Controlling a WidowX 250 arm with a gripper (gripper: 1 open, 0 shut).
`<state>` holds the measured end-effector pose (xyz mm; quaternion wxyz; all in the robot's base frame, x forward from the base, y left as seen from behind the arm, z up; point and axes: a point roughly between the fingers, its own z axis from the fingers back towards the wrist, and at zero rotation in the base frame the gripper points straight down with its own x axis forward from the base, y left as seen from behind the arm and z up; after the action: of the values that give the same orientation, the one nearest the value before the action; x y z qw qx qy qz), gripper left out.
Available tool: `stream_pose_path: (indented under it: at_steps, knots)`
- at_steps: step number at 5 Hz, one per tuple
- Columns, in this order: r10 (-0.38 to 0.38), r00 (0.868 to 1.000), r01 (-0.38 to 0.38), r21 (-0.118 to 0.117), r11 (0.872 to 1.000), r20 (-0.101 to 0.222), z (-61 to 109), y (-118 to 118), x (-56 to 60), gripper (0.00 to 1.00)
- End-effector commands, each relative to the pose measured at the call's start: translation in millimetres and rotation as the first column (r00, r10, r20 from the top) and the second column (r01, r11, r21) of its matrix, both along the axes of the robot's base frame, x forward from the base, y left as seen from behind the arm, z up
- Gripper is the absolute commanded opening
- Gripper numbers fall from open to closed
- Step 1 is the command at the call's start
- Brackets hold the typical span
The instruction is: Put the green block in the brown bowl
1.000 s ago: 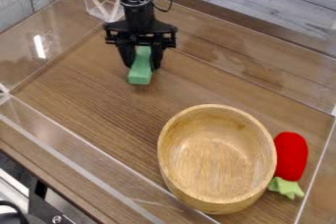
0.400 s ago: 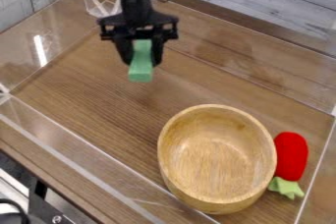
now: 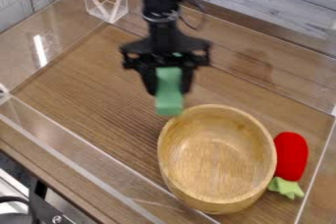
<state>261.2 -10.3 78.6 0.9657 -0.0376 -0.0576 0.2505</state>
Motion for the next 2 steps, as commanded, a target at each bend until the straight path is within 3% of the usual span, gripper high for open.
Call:
stream_pose_path:
  at_steps: [1, 2]
  knots:
    - [0.050, 0.998, -0.050, -0.008, 0.999, 0.033, 6.7, -32, -15.6, 0.00]
    - [0.109, 0.994, -0.109, -0.018, 0.994, 0.017, -9.6, -51, -36.1, 0.00]
